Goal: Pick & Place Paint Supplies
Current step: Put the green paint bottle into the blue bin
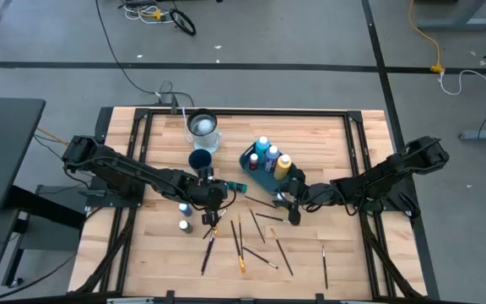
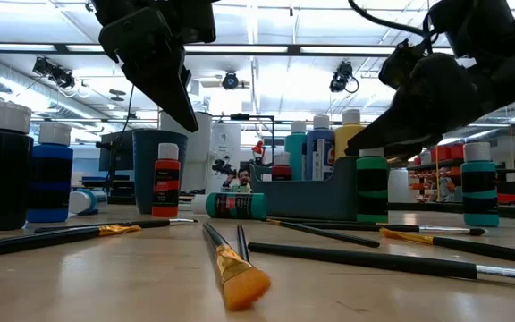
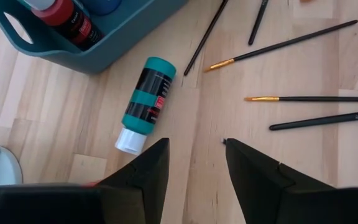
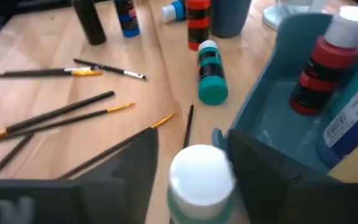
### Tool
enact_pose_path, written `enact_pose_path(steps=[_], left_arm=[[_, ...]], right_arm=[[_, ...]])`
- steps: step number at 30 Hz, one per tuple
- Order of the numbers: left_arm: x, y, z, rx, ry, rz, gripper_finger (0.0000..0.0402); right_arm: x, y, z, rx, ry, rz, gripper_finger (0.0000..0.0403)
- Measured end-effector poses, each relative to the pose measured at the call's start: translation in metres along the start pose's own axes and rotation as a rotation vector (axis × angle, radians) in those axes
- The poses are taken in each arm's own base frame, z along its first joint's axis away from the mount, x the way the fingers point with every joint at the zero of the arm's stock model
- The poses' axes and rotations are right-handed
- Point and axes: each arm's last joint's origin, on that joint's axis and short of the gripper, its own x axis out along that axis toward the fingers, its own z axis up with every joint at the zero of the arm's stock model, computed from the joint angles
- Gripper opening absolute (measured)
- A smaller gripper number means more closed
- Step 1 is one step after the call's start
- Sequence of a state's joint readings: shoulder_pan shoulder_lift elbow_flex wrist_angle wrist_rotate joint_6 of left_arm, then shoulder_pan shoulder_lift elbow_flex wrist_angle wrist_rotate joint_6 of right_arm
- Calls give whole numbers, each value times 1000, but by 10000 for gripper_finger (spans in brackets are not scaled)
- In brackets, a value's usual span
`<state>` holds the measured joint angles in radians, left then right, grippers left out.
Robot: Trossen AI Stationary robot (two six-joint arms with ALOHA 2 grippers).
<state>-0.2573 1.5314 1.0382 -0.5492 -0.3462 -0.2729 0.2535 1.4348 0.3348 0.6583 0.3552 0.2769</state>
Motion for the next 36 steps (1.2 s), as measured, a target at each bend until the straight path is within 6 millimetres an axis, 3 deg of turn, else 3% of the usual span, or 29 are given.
enact_pose_path(steps=[5, 15, 22, 25, 29, 36], left_arm=[[0, 0, 0, 0, 0, 0, 167], [0, 0, 0, 14, -1, 1, 167], [0, 0, 0, 22, -2, 0, 167], [0, 0, 0, 22, -3, 0, 167], [0, 0, 0, 17, -3, 0, 167], [0, -1, 3, 7, -32, -4, 167]], right_arm=[[0, 1, 2, -16, -23, 12, 111], [-5, 3, 16, -60, -153, -1, 109], [-34, 1, 53, -26, -359, 17, 116], [-48, -4, 62, -43, -399, -67, 114], [-55, -11, 60, -8, -346, -170, 110], [-49, -13, 45, -40, -212, -236, 113]])
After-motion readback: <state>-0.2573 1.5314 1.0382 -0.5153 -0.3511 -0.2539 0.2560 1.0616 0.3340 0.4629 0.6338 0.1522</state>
